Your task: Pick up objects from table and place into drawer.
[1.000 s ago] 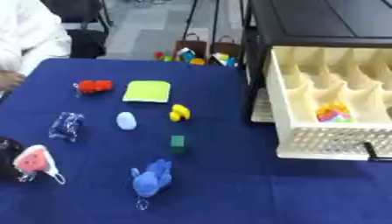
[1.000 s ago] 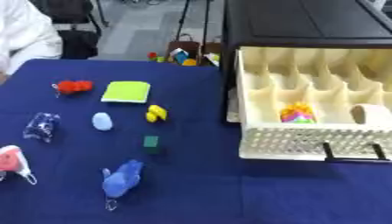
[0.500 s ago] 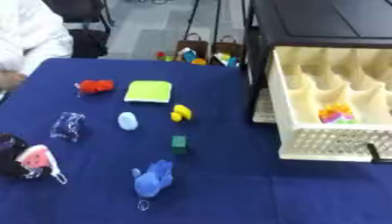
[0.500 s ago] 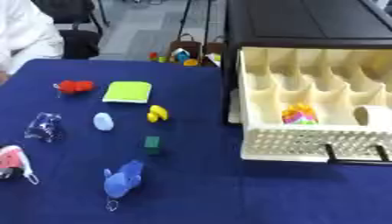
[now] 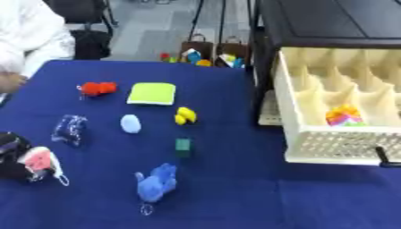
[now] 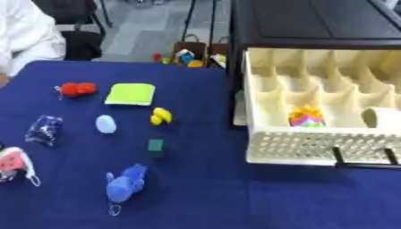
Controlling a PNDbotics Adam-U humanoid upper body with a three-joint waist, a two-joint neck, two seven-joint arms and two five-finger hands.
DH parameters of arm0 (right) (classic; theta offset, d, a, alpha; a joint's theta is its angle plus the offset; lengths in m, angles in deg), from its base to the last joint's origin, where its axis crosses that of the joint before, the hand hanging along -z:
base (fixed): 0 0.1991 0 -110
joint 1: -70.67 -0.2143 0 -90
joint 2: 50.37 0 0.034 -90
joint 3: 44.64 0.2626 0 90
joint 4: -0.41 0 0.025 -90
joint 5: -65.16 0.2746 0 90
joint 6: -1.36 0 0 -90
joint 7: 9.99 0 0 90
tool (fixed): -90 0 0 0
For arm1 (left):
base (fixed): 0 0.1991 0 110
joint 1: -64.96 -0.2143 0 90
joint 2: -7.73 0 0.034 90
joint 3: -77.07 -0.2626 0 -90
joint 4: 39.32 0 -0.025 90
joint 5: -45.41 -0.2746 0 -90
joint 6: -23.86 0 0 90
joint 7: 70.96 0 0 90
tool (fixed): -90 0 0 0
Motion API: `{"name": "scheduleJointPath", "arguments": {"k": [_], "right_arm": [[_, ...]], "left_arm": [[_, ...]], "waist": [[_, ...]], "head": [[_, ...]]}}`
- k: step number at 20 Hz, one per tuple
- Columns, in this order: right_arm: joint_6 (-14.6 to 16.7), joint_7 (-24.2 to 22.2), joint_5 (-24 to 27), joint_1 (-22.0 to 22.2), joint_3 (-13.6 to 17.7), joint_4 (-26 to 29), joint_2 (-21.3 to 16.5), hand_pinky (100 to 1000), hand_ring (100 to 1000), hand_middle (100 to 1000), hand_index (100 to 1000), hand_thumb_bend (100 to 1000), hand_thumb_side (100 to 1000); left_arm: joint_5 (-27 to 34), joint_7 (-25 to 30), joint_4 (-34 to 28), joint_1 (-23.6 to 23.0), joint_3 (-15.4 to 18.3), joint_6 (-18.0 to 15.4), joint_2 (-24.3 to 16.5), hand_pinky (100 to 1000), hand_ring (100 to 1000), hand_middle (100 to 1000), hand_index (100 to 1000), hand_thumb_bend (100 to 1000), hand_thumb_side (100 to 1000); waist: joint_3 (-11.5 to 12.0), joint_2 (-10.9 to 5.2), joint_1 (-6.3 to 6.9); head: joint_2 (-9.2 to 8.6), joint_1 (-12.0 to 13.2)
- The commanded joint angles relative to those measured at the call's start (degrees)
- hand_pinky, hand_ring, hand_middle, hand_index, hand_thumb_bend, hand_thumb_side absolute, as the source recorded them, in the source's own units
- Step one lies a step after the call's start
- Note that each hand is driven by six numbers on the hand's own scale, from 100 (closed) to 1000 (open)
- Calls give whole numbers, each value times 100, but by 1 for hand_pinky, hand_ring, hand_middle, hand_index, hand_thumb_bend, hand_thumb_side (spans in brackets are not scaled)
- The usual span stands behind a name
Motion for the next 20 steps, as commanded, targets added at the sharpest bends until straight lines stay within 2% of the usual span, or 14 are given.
{"name": "scheduleJointPath", "arguments": {"k": [1,15,20], "right_arm": [[75,111,0,-83,21,54,-66,633,699,674,767,100,1000],[63,135,-17,-56,18,54,-65,633,699,675,767,100,1000],[68,141,-22,-48,12,54,-63,634,700,675,767,100,1000]], "left_arm": [[-165,-81,50,0,-51,30,-103,535,568,536,656,386,619],[-101,-134,-85,-10,-8,341,-177,484,525,527,651,100,739],[-265,-139,-266,-14,30,452,-255,479,520,524,646,100,738]], "waist": [[0,-54,-3],[39,-113,15],[60,-146,31]], "head": [[-71,9],[-58,12],[-42,15]]}}
